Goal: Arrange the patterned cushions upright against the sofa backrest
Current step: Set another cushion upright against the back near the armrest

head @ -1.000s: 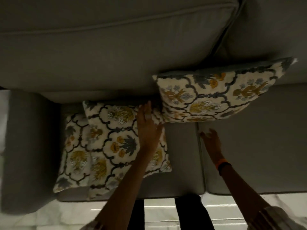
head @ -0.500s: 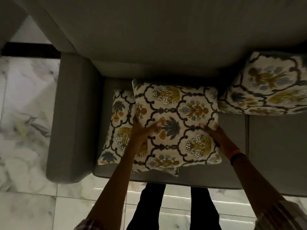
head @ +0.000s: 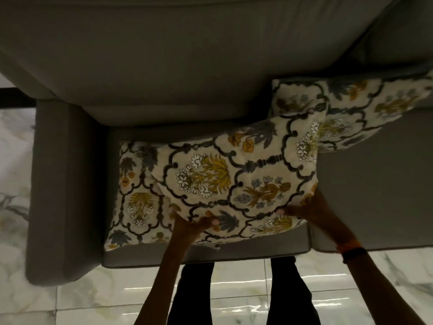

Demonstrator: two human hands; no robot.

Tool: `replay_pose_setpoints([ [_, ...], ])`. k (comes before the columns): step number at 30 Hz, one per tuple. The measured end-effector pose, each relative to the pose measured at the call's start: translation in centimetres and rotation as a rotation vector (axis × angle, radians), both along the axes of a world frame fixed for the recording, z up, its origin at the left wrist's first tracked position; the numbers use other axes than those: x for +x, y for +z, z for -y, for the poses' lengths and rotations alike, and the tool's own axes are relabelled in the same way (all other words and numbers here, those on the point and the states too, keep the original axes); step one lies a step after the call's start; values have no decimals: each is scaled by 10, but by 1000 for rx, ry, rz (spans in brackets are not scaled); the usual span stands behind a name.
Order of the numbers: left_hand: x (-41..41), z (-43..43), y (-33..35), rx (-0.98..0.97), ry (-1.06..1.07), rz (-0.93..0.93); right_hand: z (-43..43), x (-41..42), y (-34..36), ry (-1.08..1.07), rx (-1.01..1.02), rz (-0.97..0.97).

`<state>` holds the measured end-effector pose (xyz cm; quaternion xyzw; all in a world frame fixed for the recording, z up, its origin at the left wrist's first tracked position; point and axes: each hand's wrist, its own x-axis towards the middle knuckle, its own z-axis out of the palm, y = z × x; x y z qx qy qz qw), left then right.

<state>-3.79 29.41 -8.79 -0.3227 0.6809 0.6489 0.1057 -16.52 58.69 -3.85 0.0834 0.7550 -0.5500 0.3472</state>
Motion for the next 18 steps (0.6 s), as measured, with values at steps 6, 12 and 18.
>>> replay_pose_setpoints([
  [6, -58, -134, 0, 17, -102, -25, -139, -29, 1, -127, 57, -15],
  [12, -137, -306, -25, 51, -300, -9, -329, -77, -30, -422, -13, 50],
  [18, -245, -493, -37, -90, -567, -259, -510, -153, -48, -706, 23, -22],
])
